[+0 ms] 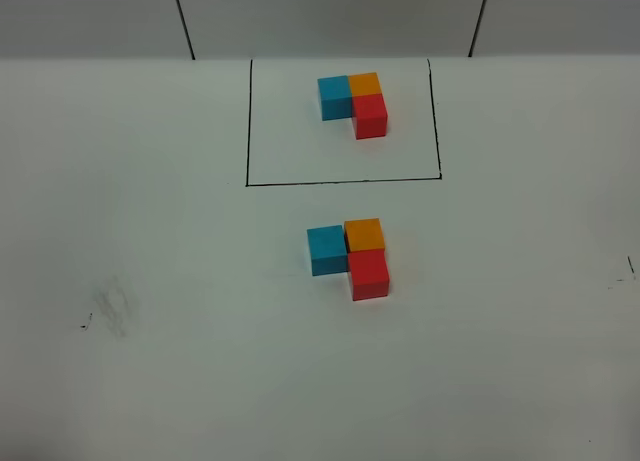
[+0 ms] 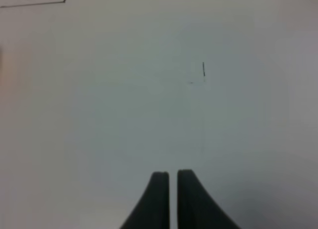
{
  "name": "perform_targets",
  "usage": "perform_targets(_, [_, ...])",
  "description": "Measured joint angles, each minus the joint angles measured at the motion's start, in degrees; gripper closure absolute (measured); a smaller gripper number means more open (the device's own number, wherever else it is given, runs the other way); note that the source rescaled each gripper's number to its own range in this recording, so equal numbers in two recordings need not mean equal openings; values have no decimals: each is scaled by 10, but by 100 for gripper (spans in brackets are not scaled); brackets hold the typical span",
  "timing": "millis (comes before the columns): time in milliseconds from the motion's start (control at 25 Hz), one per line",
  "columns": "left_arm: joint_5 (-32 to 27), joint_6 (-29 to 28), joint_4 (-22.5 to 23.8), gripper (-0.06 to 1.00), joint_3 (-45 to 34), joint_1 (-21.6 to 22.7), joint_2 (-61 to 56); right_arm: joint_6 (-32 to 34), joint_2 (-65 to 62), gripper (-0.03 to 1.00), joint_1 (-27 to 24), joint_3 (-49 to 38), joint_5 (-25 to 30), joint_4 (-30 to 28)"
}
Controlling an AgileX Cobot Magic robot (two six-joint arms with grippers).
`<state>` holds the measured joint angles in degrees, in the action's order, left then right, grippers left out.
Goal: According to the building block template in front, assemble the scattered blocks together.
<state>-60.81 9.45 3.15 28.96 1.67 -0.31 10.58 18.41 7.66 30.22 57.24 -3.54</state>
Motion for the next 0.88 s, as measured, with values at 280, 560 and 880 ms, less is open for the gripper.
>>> perform_targets(280, [0,0,0,94,0,0,0,28,-1,96,0,-7,33,-11])
perform_targets(560, [0,-1,0,94,0,0,0,69,-1,96,0,-13,48,-39])
perform_targets(880, [0,-2,0,94,0,0,0,164,-1,96,0,-13,74,-107])
